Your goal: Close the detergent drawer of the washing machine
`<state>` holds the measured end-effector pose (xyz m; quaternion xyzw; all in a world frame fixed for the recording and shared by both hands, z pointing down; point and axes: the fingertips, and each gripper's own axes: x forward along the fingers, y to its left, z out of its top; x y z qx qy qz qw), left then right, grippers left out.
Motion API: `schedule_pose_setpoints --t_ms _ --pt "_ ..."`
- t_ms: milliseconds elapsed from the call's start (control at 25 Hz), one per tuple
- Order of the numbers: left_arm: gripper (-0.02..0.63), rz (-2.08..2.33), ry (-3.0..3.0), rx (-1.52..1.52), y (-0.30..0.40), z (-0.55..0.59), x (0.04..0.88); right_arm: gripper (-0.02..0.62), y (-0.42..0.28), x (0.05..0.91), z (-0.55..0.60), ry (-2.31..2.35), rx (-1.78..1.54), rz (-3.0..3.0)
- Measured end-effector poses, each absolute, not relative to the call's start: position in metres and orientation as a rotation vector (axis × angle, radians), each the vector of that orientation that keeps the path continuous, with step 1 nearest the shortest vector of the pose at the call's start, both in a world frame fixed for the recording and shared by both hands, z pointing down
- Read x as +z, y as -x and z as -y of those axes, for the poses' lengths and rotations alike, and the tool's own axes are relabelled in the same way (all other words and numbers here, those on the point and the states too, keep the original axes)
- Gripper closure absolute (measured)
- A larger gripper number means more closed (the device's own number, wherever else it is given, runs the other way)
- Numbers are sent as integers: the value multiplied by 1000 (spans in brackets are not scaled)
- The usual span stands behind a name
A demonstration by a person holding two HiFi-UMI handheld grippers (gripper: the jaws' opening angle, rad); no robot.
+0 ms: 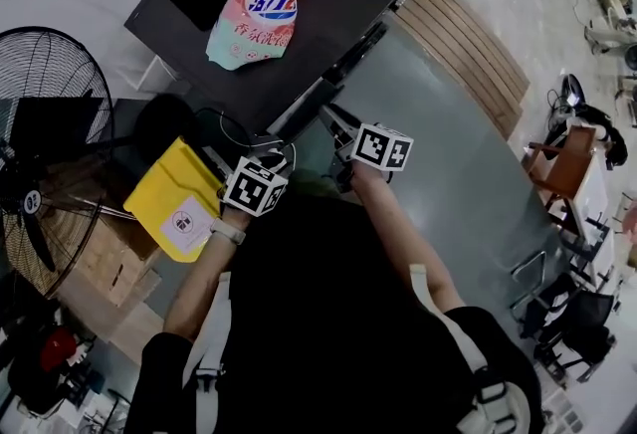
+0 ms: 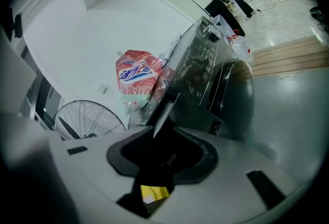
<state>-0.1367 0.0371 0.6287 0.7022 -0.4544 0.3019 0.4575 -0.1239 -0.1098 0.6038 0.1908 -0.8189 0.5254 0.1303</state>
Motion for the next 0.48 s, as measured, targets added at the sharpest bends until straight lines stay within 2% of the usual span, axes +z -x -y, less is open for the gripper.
schedule_pose_setpoints --t_ms 320,480 --pt "552 1151 -1723 633 109 -18 634 466 116 605 117 -491 1306 2398" --pt "572 1182 -1741 588 98 -3 634 491 106 613 123 -487 1153 2393"
